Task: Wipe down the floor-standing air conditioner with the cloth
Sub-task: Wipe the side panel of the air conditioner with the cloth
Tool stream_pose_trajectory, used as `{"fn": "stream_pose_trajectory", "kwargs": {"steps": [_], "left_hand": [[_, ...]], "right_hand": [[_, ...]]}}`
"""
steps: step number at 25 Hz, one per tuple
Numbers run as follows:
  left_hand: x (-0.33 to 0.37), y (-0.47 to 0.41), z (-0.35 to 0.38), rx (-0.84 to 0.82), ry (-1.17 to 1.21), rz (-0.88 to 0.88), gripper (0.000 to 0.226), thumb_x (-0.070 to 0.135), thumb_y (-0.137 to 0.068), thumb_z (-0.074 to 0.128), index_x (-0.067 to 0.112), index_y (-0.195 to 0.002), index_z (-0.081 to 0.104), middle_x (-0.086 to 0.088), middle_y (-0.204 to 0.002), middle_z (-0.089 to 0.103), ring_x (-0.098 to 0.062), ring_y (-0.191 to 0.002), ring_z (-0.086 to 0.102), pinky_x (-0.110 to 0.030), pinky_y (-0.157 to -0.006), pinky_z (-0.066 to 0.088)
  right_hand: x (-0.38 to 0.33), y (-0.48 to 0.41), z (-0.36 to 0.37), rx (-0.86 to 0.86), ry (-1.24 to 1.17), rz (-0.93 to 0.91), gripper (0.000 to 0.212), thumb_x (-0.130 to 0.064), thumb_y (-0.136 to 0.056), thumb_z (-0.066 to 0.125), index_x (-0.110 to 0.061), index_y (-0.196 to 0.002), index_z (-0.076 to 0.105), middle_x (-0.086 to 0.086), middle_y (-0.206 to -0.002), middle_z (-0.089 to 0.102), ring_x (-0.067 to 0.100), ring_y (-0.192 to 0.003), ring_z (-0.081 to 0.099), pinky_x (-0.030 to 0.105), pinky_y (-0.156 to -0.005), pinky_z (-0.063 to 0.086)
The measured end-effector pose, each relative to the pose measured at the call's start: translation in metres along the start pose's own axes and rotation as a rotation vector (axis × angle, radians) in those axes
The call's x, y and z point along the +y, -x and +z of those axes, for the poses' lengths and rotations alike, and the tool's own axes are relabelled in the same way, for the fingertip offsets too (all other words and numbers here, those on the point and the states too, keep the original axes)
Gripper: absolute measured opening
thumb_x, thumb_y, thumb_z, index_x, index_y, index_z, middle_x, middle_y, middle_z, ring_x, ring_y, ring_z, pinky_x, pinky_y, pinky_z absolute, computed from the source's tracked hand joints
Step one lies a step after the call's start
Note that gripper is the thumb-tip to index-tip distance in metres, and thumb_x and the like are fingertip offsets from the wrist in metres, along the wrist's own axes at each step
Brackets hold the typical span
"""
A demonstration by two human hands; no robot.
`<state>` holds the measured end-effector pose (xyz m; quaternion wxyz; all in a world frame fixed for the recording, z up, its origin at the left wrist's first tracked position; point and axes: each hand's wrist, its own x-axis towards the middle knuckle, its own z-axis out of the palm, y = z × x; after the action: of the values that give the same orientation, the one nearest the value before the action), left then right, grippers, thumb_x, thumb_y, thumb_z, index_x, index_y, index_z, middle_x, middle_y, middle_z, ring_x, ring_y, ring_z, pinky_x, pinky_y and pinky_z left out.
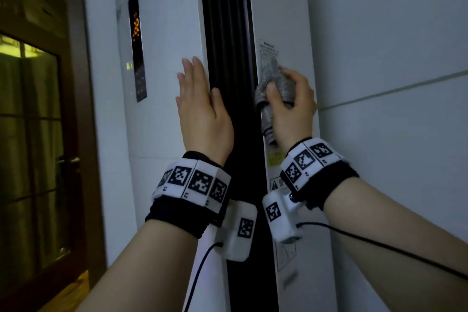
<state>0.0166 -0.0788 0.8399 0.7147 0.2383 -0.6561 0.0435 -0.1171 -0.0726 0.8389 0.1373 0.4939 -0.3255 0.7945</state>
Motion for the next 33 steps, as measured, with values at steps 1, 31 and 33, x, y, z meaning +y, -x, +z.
{"fn": "stream_pose_trajectory", "kwargs": {"steps": [1,31,33], "left_hand": [[-0.001,0.001,0.002,0.006,-0.013,0.016,0.054,0.010,-0.102,0.029,0.014,-0.151,0.007,-0.001,-0.160,0.002,-0.014,-0.146,-0.003,-0.027,-0.116,-0.005],[0.019,-0.011,0.012,0.263,-0.195,-0.007,0.034,0.015,-0.097,0.046,-0.001,-0.127,0.041,-0.013,-0.130,0.041,-0.024,-0.120,0.039,-0.012,-0.090,0.019],[0.017,-0.012,0.011,0.248,-0.185,0.001,0.037,0.016,-0.097,0.046,0.000,-0.130,0.039,-0.013,-0.132,0.039,-0.023,-0.120,0.039,-0.011,-0.090,0.020]], "right_hand": [[0.004,0.001,-0.001,-0.011,0.003,-0.010,0.032,-0.027,-0.088,0.063,-0.025,-0.119,0.057,0.003,-0.131,0.044,0.021,-0.125,0.039,0.043,-0.110,0.031],[0.034,-0.021,-0.018,-0.182,0.037,-0.044,0.047,-0.023,-0.096,0.049,-0.019,-0.141,0.038,0.006,-0.151,0.029,0.023,-0.140,0.024,0.043,-0.116,0.019],[0.035,-0.023,-0.016,-0.145,0.067,-0.006,0.047,-0.025,-0.096,0.048,-0.020,-0.142,0.037,0.005,-0.151,0.028,0.024,-0.140,0.023,0.044,-0.116,0.017]]}}
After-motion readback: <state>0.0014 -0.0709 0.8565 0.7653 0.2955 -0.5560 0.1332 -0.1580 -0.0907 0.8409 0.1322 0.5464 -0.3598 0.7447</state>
